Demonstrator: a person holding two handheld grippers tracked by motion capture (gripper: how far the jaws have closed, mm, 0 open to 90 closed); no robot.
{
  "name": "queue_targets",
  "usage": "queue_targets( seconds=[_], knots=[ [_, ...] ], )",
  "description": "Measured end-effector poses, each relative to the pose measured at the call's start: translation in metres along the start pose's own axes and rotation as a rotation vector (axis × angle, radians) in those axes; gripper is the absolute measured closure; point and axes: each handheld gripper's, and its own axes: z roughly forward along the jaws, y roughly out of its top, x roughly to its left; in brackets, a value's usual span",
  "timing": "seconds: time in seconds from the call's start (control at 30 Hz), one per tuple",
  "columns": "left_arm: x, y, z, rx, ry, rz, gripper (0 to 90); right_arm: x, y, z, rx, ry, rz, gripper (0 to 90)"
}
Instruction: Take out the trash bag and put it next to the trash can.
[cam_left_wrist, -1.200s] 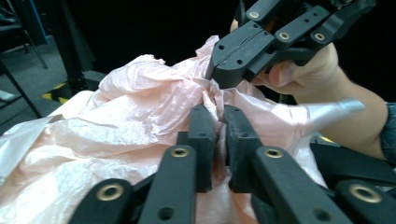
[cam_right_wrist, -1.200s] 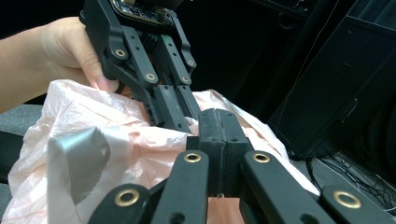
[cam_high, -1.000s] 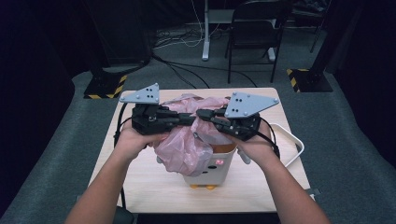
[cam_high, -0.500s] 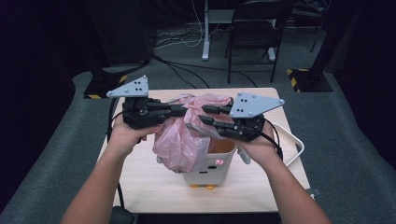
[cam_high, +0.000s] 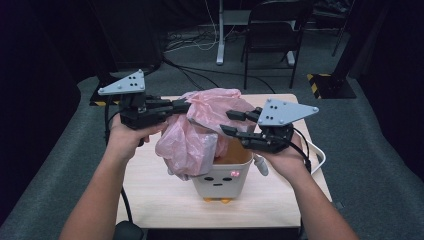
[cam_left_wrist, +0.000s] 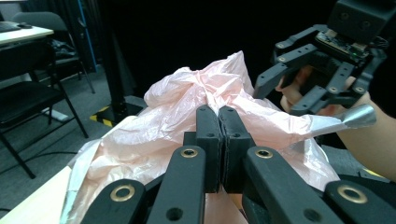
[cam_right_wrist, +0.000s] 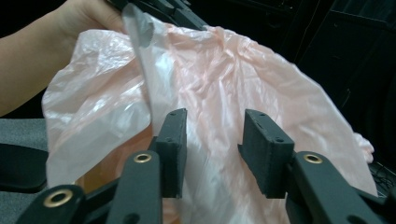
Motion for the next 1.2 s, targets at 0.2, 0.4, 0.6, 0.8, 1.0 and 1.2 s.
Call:
queue_targets(
  seconds=[0.2, 0.4, 0.6, 0.8, 1.0, 1.2],
  knots=[
    [0.004, 0.004, -0.008, -0.024, 0.022, -0.006, 88.3, -0.001, -0.003, -0.005, 0.005, -0.005, 0.007, 55.8],
    [0.007, 0.006, -0.015, -0.034, 0.044, -0.004, 88.3, -0.002, -0.005, -0.007, 0.002, -0.008, 0.014, 52.6],
    [0.011, 0.007, -0.024, -0.06, 0.067, -0.017, 88.3, 0.0, -0.007, -0.006, 0.013, 0.005, 0.021, 49.0],
    [0.013, 0.007, -0.033, -0.082, 0.085, -0.023, 88.3, 0.002, -0.01, -0.001, 0.032, 0.027, 0.026, 46.7],
    [0.014, 0.008, -0.04, -0.098, 0.098, -0.027, 88.3, 0.006, -0.01, 0.005, 0.036, 0.054, 0.023, 45.8],
    [0.014, 0.009, -0.047, -0.112, 0.11, -0.027, 88.3, 0.011, -0.008, 0.017, 0.058, 0.081, 0.012, 46.0]
  ],
)
